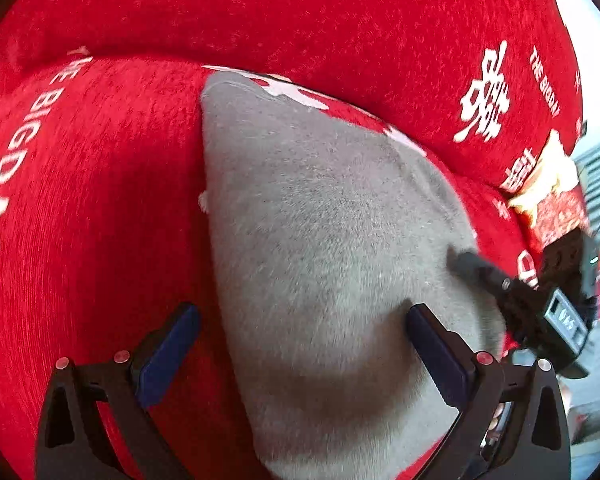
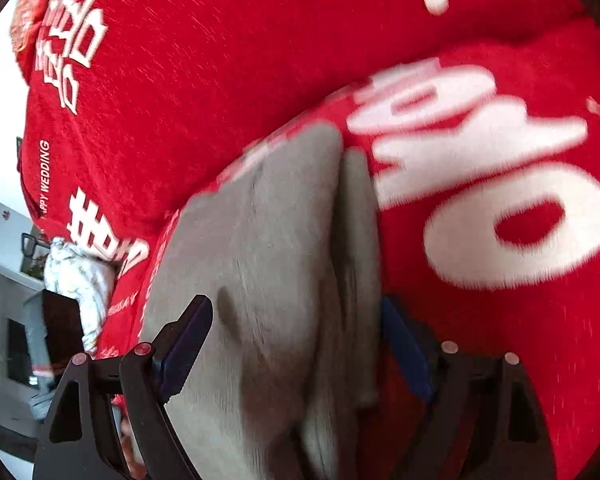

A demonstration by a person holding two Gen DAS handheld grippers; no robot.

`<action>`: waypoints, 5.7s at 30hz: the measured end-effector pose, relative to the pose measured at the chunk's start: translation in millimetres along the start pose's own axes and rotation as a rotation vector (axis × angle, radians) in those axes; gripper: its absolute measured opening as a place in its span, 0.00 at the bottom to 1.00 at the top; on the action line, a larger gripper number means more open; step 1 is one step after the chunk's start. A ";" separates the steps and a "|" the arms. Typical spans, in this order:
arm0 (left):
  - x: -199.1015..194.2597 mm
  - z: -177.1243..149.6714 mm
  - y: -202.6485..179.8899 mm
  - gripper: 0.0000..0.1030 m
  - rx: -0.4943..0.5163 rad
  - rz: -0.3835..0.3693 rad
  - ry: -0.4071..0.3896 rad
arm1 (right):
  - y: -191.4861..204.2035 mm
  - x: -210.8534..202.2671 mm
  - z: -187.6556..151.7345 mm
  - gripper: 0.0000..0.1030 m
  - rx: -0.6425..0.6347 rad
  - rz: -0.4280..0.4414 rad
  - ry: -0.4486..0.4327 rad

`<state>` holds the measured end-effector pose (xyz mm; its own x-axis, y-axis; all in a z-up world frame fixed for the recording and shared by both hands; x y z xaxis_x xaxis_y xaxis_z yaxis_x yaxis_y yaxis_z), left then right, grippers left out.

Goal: Fold small clothes

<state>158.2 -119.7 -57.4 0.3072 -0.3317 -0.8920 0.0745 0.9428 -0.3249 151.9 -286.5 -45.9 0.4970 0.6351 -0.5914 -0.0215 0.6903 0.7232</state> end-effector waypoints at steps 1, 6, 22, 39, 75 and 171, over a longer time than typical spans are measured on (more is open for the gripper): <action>0.7 1.6 -1.4 1.00 0.015 0.004 -0.008 | 3.1 5.4 -0.7 0.85 -0.005 0.008 0.021; 0.5 7.8 -12.5 0.77 0.072 -0.003 -0.042 | 20.1 19.2 -9.8 0.55 -0.134 -0.025 0.082; -32.1 10.6 -20.4 0.50 0.101 0.013 -0.133 | 53.7 3.8 -8.1 0.42 -0.240 -0.122 0.018; -65.4 -7.1 -4.9 0.49 0.086 0.016 -0.163 | 82.2 -3.6 -28.7 0.42 -0.270 -0.134 0.013; -117.9 -74.1 42.3 0.49 0.054 0.021 -0.201 | 139.2 -11.5 -103.8 0.42 -0.328 -0.129 0.026; -224.1 -206.7 60.0 0.85 0.084 0.386 -0.452 | 171.7 -123.1 -236.9 1.00 -0.604 -0.254 -0.236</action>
<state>-102.2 4.3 58.0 0.6989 0.0652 -0.7122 -0.0540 0.9978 0.0384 -118.5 -164.1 66.6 0.7242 0.3833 -0.5732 -0.3243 0.9229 0.2075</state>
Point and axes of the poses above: each gripper's, at about its wrist camera, not at the fingertips, and x roughly the way its jaws point, y to its left, z to its top, the point moved 10 cm from there along x, roughly the way its jaws point, and after that the axes turned 10 degrees about z, right-handed, at the moved point
